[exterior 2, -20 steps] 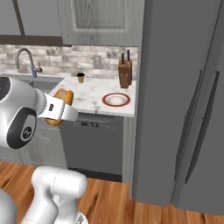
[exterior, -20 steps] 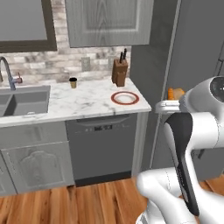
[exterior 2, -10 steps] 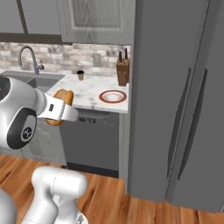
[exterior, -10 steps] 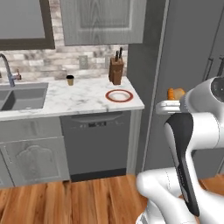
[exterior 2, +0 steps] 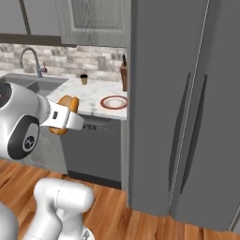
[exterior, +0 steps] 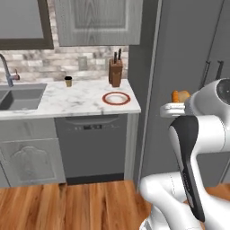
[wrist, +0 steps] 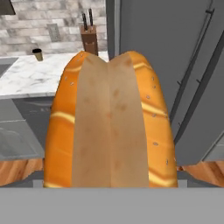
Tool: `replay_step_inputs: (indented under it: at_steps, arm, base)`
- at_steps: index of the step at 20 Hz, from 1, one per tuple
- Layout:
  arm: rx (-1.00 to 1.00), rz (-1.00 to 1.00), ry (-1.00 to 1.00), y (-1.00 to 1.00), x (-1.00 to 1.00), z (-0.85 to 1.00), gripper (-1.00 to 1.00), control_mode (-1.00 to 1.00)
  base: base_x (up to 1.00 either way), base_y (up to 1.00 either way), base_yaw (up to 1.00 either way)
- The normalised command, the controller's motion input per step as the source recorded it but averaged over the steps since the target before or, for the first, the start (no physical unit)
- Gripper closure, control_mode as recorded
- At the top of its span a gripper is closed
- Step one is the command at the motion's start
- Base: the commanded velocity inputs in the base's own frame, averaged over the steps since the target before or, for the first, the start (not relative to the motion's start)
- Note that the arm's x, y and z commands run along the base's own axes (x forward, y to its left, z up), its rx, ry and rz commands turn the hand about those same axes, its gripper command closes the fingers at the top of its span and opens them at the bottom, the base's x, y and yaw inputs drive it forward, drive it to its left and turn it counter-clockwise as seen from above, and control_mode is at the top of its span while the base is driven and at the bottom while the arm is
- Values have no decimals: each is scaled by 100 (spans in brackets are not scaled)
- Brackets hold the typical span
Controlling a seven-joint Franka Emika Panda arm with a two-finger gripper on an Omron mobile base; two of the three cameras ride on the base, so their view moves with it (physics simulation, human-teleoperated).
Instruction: Pick the hotdog bun from the counter and place it in the microwave. Then turn on the microwave.
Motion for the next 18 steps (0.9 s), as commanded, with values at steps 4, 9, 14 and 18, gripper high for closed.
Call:
replay_step_inputs:
  at_steps: [4, 9, 14, 18]
  arm:
    - [0, 0, 0, 0, 0, 0, 100, 100]
    - [0, 0, 0, 0, 0, 0, 100, 100]
    - [0, 0, 0, 0, 0, 0, 100, 100]
    - [0, 0, 0, 0, 0, 0, 100, 100]
  base:
    - [-30, -48, 16]
    - [-36, -50, 16]
    - [-49, -53, 13]
    - [-66, -57, 8]
